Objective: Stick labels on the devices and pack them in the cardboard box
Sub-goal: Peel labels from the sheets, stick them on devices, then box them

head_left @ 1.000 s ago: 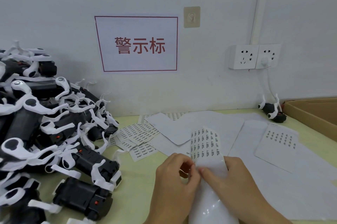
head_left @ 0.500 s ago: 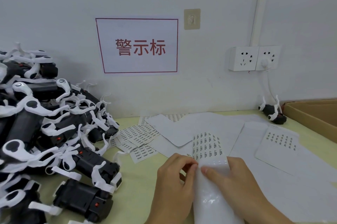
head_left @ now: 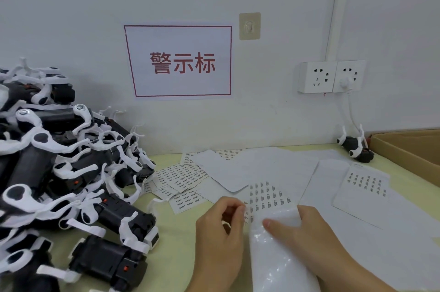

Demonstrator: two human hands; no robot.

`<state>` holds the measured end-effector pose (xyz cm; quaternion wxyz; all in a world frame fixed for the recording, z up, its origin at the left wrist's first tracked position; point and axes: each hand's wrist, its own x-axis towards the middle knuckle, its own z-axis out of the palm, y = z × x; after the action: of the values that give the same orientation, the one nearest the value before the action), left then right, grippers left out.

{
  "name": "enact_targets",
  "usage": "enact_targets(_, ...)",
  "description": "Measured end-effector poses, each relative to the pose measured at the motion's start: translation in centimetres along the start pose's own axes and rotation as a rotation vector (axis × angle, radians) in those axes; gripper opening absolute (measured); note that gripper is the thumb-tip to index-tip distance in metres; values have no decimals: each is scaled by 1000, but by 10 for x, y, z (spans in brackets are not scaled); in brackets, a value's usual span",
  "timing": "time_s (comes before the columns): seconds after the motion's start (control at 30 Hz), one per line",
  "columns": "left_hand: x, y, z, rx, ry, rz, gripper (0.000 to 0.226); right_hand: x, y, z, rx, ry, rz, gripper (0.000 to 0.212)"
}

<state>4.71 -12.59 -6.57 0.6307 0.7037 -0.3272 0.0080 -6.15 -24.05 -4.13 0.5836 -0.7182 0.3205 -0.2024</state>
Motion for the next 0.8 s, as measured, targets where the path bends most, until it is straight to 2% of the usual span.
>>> enact_targets(0.2,4,-3,-2,-161,31,-113,21,10,0,-14,-76,10,56,22)
enact_targets(0.3,5,-5,-1,-184,41,-131,21,14,-4,-24,-265,79,30,48)
enact_targets(0.4,4,-5,-1,-177,46,-129,23,17,-7,-35,-428,177,-20,54)
enact_targets(0.5,3,-5,-1,-149,44,-119,25,14,-11,-44,-758,349,-70,61)
enact_targets(0.6,3,-3,-1,-123,31,-102,27,9,-13,-46,-961,518,-143,44)
enact_targets(0.67,2,-2,-1,-113,19,-81,27,8,-12,-42,-973,506,-239,30)
enact_targets(0.8,-1,2,0,-99,-35,-11,27,1,-11,-17,-466,199,-387,7)
